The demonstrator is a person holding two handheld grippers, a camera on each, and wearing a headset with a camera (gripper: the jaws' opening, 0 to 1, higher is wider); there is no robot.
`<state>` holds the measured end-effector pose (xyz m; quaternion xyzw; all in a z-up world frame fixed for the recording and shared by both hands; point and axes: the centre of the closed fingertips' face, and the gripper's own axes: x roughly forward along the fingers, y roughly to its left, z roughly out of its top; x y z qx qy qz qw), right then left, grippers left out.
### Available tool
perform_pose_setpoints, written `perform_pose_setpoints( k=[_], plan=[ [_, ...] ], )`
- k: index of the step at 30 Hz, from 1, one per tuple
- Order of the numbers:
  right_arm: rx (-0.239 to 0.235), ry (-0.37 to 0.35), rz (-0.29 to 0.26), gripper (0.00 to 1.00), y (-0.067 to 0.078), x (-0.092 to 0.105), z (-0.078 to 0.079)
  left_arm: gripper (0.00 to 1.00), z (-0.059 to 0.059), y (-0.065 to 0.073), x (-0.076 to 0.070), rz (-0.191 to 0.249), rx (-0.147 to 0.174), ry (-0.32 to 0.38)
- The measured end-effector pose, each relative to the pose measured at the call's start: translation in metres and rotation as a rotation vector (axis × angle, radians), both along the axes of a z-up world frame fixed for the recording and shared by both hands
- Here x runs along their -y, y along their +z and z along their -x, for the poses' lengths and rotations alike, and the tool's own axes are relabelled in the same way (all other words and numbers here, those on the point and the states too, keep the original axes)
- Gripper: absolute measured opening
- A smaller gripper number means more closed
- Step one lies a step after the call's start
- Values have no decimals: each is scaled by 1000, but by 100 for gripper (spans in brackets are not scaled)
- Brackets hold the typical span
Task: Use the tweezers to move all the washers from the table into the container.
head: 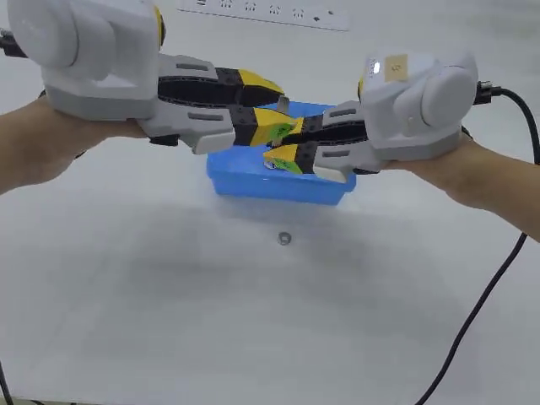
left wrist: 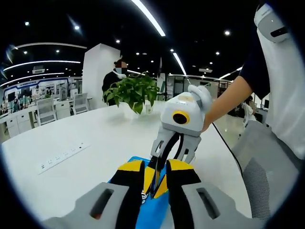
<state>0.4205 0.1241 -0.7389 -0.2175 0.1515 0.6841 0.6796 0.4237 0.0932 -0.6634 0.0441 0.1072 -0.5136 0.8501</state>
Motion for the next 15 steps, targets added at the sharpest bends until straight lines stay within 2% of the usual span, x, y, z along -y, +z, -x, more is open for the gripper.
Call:
perform_pose_setpoints(
  k=[3,8,12,13,14,15],
  plan=[
    [0,6,-3,8,1,-1,1,11,1,4,-1,15,-1,-10],
    [3,9,-4,8,2,-1,2,8,5,3,3,6,1,-44],
    [4,16,-4,8,2,-1,3,7,8,3,5,-4,14,-66],
    [7,18,-2,8,2,0,3,7,6,3,4,-15,35,-60],
    [8,18,-1,8,2,0,4,6,6,3,4,-17,37,-63],
    [10,18,-2,8,3,0,3,6,5,4,4,-28,62,-65]
  ],
)
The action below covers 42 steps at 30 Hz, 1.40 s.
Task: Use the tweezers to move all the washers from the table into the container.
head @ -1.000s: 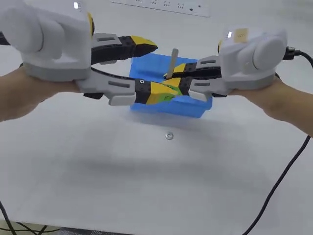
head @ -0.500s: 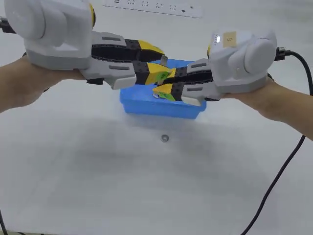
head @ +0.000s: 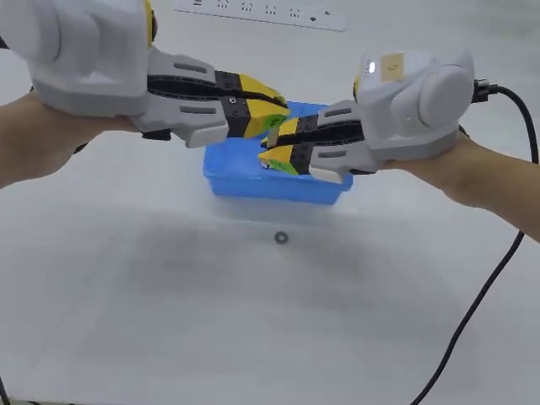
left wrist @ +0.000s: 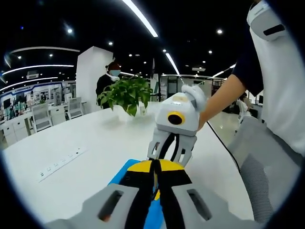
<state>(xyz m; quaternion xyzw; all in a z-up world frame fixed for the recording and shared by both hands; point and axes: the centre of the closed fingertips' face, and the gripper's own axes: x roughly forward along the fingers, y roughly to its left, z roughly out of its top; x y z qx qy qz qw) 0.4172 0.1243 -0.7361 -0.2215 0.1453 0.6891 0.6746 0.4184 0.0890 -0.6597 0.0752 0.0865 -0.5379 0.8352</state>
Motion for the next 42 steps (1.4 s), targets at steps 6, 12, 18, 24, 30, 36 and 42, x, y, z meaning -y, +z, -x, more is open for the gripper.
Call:
perform_pose_setpoints(
  k=[6,12,18,24,30,36,42],
  plan=[
    [14,-9,-3,9,3,0,-3,4,-1,2,1,-1,20,-7],
    [-2,-40,-6,11,4,-1,-5,4,-5,2,0,-5,30,2],
    [-10,-80,-14,14,8,0,-10,4,-12,5,-3,8,33,23],
    [10,-98,-37,26,14,-1,-13,4,-16,15,-7,36,40,39],
    [19,-150,-61,36,20,-5,-17,4,-11,28,-15,53,55,56],
    [6,-201,-103,44,32,3,-14,4,-4,37,-21,50,75,67],
    [-18,-300,-118,52,40,24,-18,4,5,47,-21,55,91,73]
  ],
)
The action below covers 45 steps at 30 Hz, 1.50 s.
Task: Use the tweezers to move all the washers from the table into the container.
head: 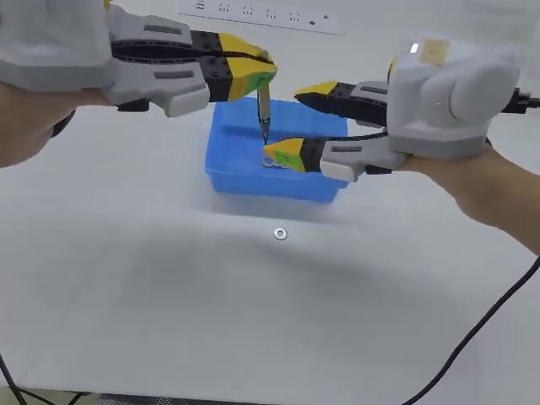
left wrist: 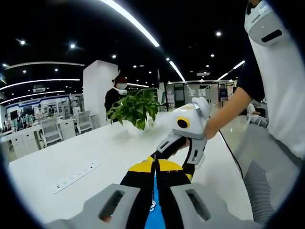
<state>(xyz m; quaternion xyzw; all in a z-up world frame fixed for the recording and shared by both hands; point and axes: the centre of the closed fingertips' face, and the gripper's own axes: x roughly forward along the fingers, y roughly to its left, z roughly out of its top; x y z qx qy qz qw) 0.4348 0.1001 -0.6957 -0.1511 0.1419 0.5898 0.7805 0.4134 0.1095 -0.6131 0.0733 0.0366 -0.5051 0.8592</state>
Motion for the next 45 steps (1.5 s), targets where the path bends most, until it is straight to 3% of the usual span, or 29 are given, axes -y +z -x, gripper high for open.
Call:
perform_pose_setpoints(
  k=[5,10,16,20,25,29,45],
  plan=[
    [-36,-70,-47,56,11,12,0,4,4,9,0,18,5,18],
    [-45,-77,-20,58,7,27,13,4,7,9,1,20,8,21],
    [-46,-99,21,73,0,48,30,4,14,10,-1,21,10,25],
    [-56,-92,42,74,-5,61,45,4,16,11,-2,36,11,31],
    [-74,-102,50,72,-9,72,57,4,27,2,1,15,-3,18],
    [-78,-112,48,69,-9,78,61,4,32,-5,2,26,-22,16],
    [-144,-175,32,66,-20,102,76,4,72,-47,30,28,-117,-12]
  ],
)
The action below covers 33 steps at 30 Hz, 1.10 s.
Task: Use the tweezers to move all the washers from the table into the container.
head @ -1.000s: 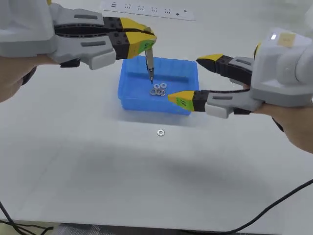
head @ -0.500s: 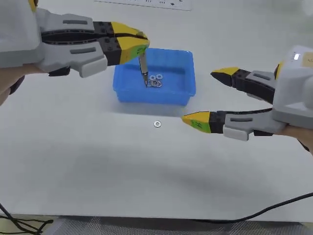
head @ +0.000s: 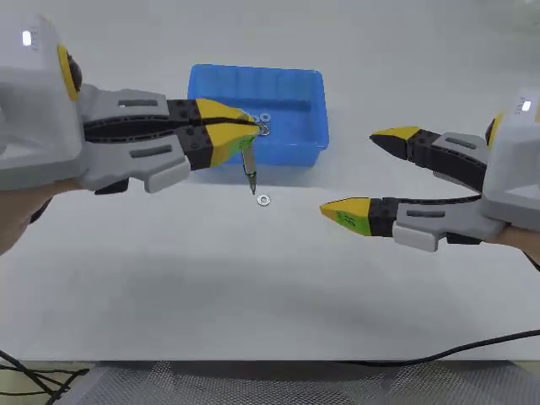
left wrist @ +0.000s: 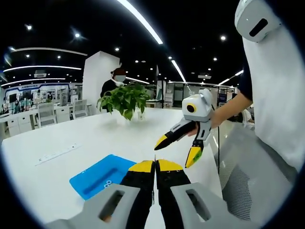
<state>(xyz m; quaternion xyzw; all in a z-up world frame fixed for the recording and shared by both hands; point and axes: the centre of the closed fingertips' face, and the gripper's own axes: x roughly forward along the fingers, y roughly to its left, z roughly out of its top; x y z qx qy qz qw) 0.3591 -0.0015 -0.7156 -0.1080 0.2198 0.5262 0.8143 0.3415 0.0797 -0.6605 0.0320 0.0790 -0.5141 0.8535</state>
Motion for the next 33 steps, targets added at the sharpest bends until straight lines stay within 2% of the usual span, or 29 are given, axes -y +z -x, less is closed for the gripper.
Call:
perform_pose_setpoints(
  k=[7,13,16,20,25,33],
  plan=[
    [-7,-7,4,64,-4,5,1,4,7,-16,11,0,-19,-3],
    [-20,11,14,64,-10,6,7,4,11,-19,18,-20,17,-28],
    [-31,11,11,64,-13,5,8,4,9,-17,19,-15,27,-32],
    [-33,22,17,64,-16,4,10,4,5,-22,19,-35,34,-46],
    [-40,27,9,64,-18,1,10,4,1,-27,20,-45,31,-60],
    [-51,27,-3,64,-20,-2,10,4,-3,-28,23,-49,39,-78]
  ],
)
